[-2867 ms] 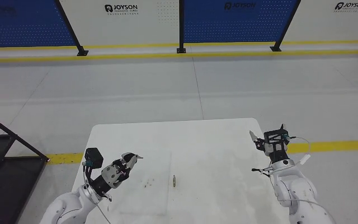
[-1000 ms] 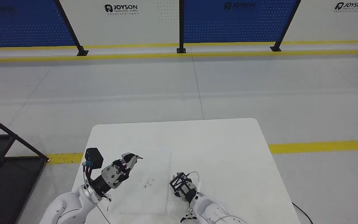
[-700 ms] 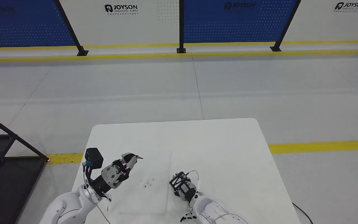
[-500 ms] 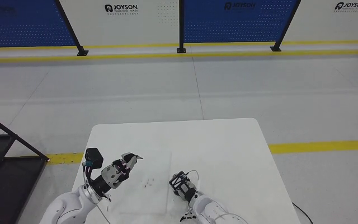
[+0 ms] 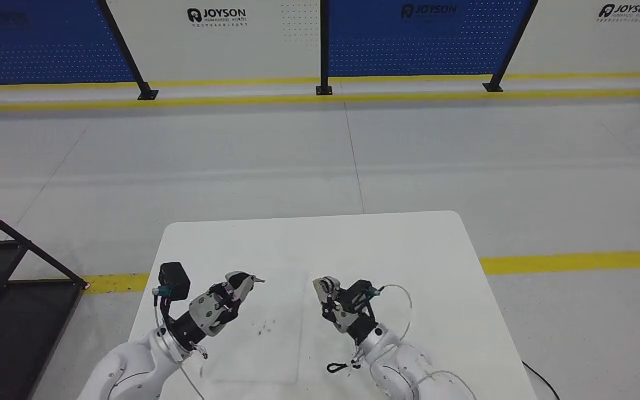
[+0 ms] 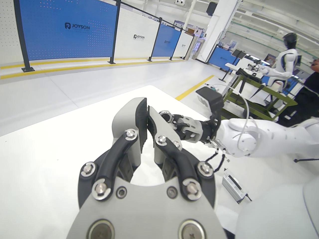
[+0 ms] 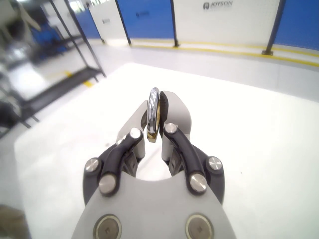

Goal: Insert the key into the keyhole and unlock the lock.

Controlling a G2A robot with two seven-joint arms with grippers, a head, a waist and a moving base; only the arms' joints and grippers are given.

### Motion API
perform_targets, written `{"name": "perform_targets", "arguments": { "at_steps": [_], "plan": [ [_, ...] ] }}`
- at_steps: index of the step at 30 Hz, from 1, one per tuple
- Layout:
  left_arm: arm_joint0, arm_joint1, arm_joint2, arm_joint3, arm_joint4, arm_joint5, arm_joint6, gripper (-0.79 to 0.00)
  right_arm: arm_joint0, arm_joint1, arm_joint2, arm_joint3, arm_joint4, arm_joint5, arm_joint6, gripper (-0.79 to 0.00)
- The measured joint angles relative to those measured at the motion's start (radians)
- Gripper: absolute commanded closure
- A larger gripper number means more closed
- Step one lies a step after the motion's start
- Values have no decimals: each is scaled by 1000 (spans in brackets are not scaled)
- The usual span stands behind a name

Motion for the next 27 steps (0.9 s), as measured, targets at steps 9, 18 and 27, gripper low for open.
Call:
{"name": "perform_targets", "arguments": {
  "at_steps": [9, 18, 27],
  "plan": [
    [-44, -14, 123, 80, -143, -6, 91, 0, 7, 9, 45, 22, 198, -373, -235, 0],
    [-97, -19, 229, 158, -361, -111, 77, 0, 74, 11, 10, 110, 304, -742, -306, 0],
    [-113, -17, 245, 167, -445, -109, 35, 0, 80, 12, -1, 109, 318, -742, -302, 0]
  ]
}}
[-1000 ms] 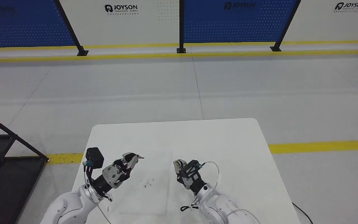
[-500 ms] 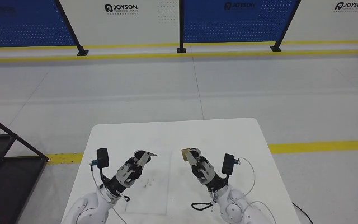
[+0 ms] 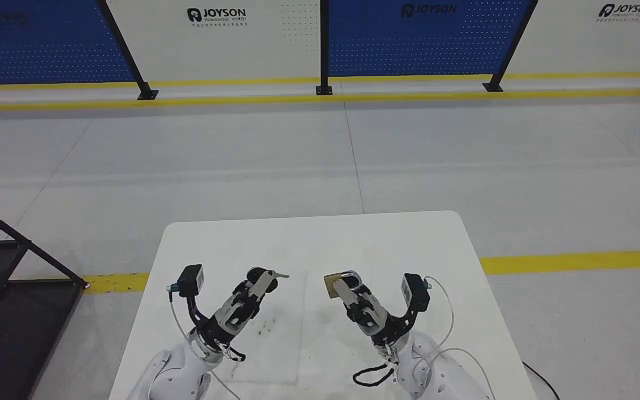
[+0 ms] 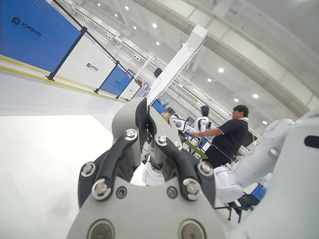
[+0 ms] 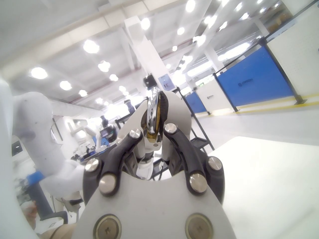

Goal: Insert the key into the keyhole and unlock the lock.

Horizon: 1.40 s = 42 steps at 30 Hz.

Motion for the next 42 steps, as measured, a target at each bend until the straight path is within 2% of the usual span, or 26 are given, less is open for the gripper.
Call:
{"name": "perform_targets", "arguments": {
  "at_steps": [9, 14, 21, 25, 30, 42],
  "plan": [
    [0, 0, 0, 0, 0, 0, 0, 0, 0, 0, -1, -1, 1, 2, 2, 0],
    [-7, -6, 18, -6, -11, 18, 39, 0, 9, -17, -36, 0, 95, 39, -3, 0],
    [-43, -38, 106, 79, 14, -121, 226, 0, 64, -71, -129, 67, 148, 43, -142, 0],
    [-69, -57, 163, 116, 79, -122, 336, 0, 89, -101, -166, 108, 125, 35, -241, 0],
    [-99, -80, 229, 175, 162, -121, 466, 0, 103, -133, -185, 140, 113, 47, -262, 0],
    [-152, -105, 292, 229, 246, -121, 586, 0, 106, -140, -182, 152, 92, 56, -271, 0]
  ]
}}
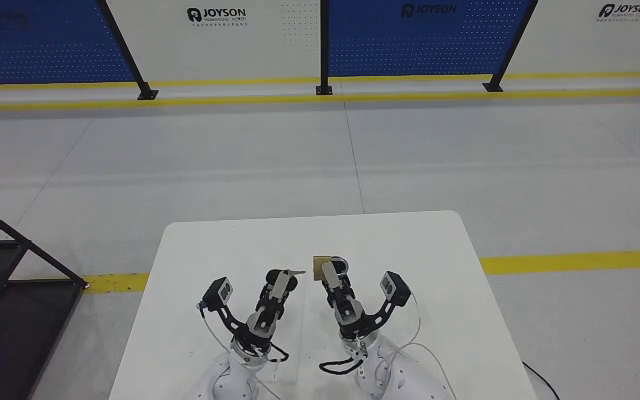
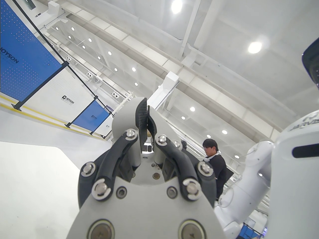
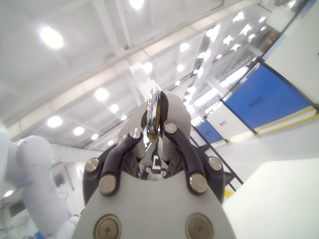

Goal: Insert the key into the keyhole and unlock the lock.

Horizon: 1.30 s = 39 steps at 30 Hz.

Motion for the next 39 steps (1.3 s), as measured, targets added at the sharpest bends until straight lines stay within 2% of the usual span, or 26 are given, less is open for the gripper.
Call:
{"name": "perform_targets", "arguments": {
  "at_steps": [14, 39],
  "plan": [
    [-25, -16, 30, 21, 41, 0, 43, 0, 0, 0, 0, 0, 0, 0, 0, 0],
    [-34, -43, 23, 38, 57, 10, 42, 0, 0, 0, 0, 0, 0, 0, 0, 0]
  ]
}}
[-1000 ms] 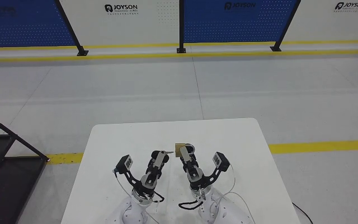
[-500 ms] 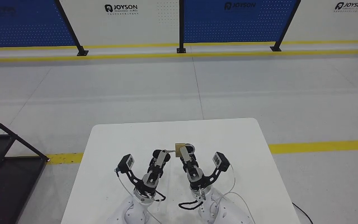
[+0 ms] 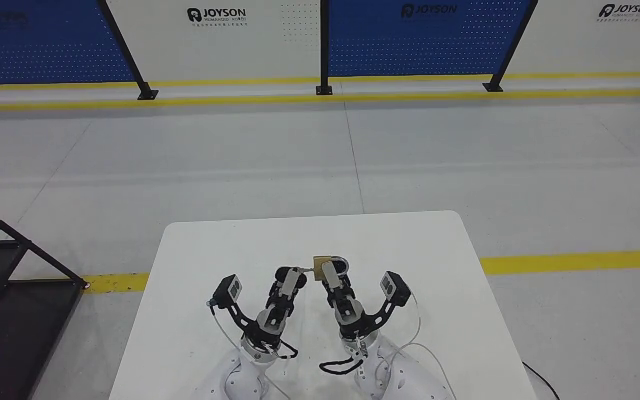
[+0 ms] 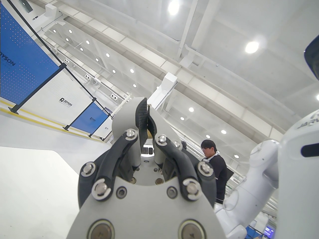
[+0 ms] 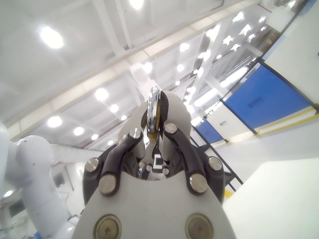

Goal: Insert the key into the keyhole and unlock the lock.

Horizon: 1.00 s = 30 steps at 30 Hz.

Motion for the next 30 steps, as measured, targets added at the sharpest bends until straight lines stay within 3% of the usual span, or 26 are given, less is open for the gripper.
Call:
{"name": "perform_targets", "arguments": {
  "at_steps": [11, 30],
  "plan": [
    [2, -12, -7, 2, 39, 9, 25, 0, -33, 0, 30, -56, 10, 59, 73, 0],
    [-8, -36, -1, 28, 73, -2, 86, 0, -58, -27, 48, -56, -103, 135, -55, 0]
  ]
}}
